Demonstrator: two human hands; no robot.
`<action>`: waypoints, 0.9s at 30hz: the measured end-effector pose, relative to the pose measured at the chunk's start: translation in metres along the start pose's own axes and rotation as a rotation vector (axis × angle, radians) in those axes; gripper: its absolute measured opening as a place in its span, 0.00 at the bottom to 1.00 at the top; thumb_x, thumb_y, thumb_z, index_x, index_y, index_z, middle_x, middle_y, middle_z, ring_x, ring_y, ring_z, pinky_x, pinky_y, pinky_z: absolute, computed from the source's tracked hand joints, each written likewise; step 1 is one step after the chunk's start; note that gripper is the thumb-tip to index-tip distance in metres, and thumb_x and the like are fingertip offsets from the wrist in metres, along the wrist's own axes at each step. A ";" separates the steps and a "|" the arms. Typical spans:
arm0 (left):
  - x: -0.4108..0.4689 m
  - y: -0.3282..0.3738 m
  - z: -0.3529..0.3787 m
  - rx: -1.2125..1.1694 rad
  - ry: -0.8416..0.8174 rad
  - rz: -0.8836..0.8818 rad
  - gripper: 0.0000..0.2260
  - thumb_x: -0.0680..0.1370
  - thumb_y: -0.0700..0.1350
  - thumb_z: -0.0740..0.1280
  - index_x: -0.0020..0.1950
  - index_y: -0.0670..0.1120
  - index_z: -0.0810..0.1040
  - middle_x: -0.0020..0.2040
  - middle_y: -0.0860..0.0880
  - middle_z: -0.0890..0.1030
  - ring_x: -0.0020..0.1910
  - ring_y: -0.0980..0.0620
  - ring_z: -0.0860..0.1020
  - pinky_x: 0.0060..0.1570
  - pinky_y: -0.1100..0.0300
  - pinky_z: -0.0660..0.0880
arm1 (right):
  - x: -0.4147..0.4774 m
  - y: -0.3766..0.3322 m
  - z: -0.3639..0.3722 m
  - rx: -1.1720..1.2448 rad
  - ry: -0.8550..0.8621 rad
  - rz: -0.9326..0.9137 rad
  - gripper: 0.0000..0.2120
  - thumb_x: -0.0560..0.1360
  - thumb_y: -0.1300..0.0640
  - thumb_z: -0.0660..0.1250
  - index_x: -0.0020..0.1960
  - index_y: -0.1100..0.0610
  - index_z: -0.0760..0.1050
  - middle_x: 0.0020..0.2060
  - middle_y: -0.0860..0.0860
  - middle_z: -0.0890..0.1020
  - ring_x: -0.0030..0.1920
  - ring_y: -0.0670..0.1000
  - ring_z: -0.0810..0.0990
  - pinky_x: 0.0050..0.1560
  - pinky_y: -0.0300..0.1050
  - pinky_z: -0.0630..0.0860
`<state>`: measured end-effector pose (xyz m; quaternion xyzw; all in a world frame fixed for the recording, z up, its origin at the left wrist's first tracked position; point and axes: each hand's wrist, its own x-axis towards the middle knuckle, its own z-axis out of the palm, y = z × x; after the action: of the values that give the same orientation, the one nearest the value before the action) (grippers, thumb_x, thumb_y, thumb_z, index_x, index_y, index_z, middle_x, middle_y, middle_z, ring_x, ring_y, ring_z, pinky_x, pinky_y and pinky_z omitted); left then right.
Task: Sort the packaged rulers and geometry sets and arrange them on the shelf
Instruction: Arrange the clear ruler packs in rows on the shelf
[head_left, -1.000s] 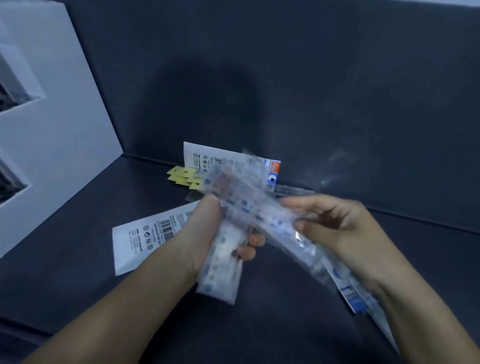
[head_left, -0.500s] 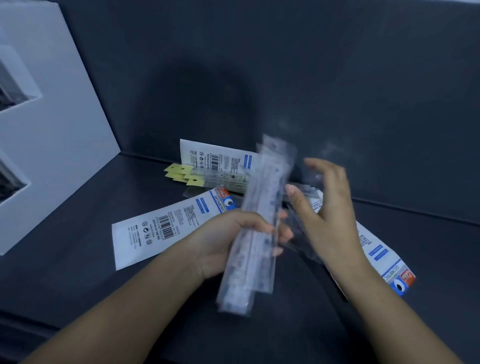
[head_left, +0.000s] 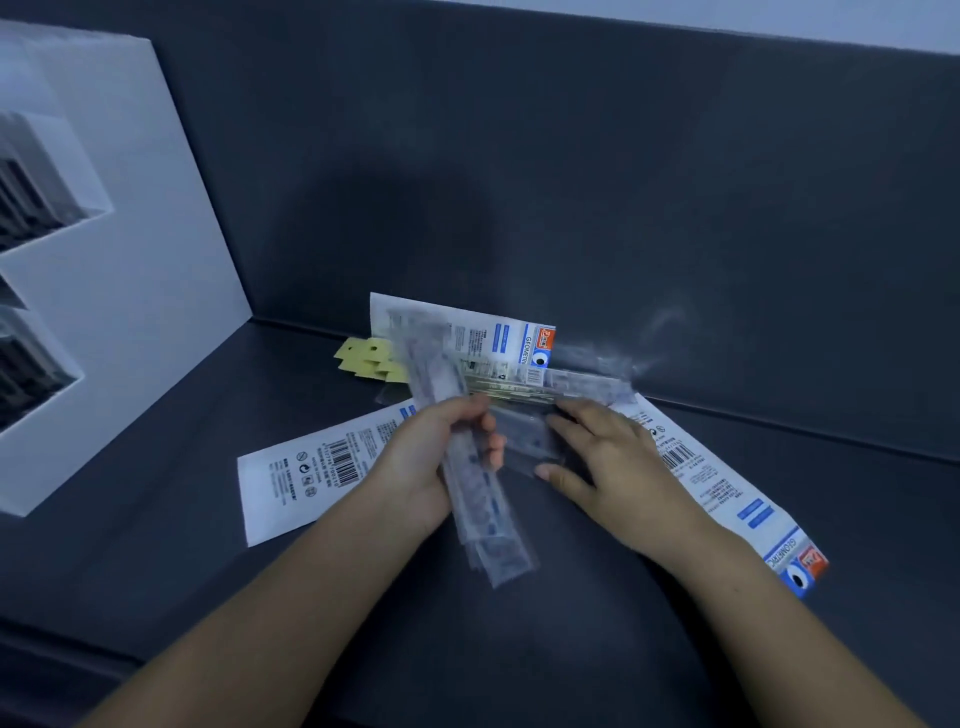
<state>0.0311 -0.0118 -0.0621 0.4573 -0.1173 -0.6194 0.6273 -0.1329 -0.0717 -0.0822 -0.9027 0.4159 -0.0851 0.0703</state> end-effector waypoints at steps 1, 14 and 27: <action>0.001 0.000 -0.001 -0.013 0.028 -0.019 0.06 0.77 0.34 0.61 0.42 0.40 0.74 0.25 0.47 0.73 0.20 0.53 0.71 0.20 0.66 0.70 | 0.000 -0.002 0.000 -0.015 0.000 0.018 0.26 0.76 0.43 0.62 0.70 0.52 0.67 0.67 0.48 0.69 0.69 0.50 0.62 0.66 0.44 0.55; 0.001 0.003 -0.005 -0.030 0.045 -0.068 0.05 0.75 0.37 0.62 0.39 0.41 0.72 0.27 0.47 0.70 0.20 0.52 0.68 0.20 0.65 0.68 | -0.002 0.000 -0.024 0.871 0.346 0.294 0.13 0.73 0.67 0.67 0.44 0.49 0.75 0.33 0.50 0.75 0.32 0.47 0.72 0.36 0.35 0.71; -0.008 0.001 0.003 0.199 0.031 0.037 0.10 0.71 0.48 0.72 0.46 0.43 0.77 0.38 0.49 0.77 0.24 0.54 0.70 0.22 0.65 0.67 | -0.010 -0.007 -0.055 2.242 0.376 0.264 0.08 0.64 0.64 0.62 0.36 0.54 0.77 0.32 0.49 0.77 0.38 0.49 0.80 0.59 0.54 0.75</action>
<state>0.0284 -0.0059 -0.0566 0.5247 -0.1768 -0.5857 0.5920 -0.1459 -0.0627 -0.0281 -0.2546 0.2015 -0.5337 0.7809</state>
